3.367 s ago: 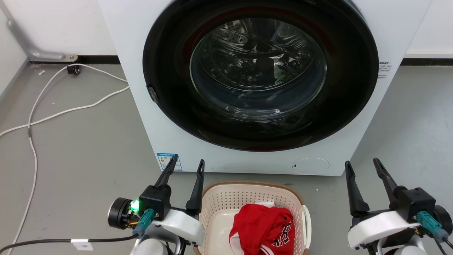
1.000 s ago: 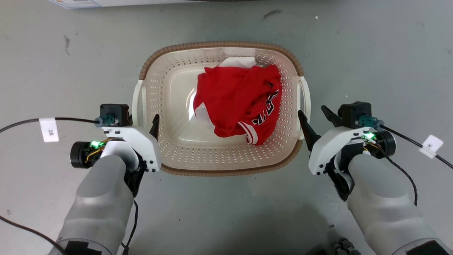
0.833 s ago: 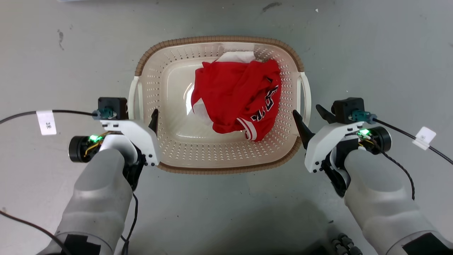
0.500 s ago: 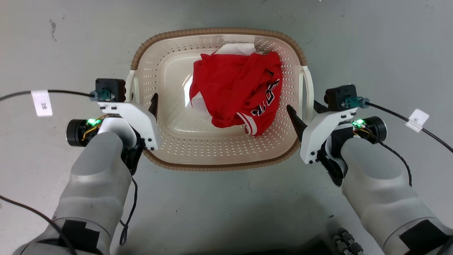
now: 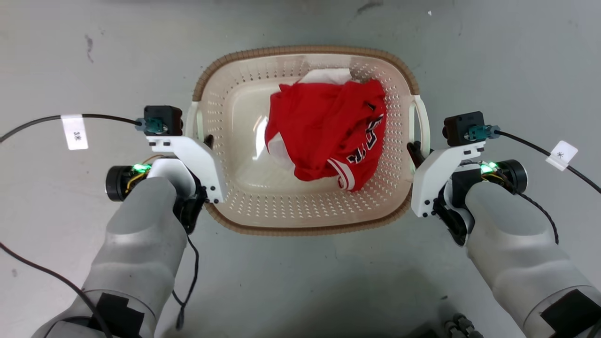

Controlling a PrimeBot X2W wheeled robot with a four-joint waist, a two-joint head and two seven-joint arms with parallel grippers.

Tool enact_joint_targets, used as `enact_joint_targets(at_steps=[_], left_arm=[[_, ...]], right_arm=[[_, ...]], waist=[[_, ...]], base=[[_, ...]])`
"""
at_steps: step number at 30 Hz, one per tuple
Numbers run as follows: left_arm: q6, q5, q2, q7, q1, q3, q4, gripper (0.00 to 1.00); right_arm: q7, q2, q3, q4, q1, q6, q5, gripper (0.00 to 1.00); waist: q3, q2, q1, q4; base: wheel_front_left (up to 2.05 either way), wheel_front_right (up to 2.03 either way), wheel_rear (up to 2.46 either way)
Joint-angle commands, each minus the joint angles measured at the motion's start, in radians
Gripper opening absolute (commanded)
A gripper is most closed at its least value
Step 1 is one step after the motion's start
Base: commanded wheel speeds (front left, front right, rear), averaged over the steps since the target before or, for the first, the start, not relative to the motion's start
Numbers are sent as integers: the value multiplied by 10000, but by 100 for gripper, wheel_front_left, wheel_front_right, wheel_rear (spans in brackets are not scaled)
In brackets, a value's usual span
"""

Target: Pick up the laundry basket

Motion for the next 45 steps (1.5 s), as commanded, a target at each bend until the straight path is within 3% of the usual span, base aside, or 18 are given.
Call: enact_joint_targets(at_steps=[1,11,22,36,45], left_arm=[[-48,-93,-254,90,82,-140,-81,0],[-73,-1306,-548,1215,702,-901,-68,0],[-83,-2529,-400,2278,1225,-1514,-231,0],[-85,-3780,-66,4246,1402,-2228,-338,0],[-85,-4317,-48,4894,1566,-2455,-270,0]], right_arm=[[7,101,152,-103,53,121,100,0],[1185,-348,930,-285,639,122,1174,0],[2947,-773,1672,-605,977,120,2311,0],[5591,-683,2020,-243,593,120,3591,0],[6595,-588,2043,446,631,102,3851,0]], waist=[[-259,0,-1,90],[-2170,0,-1,339],[-4132,0,-1,596],[-6274,0,-1,637],[-7086,0,-1,606]], base=[[0,0,0],[0,0,0],[0,0,0],[0,0,0],[0,0,0]])
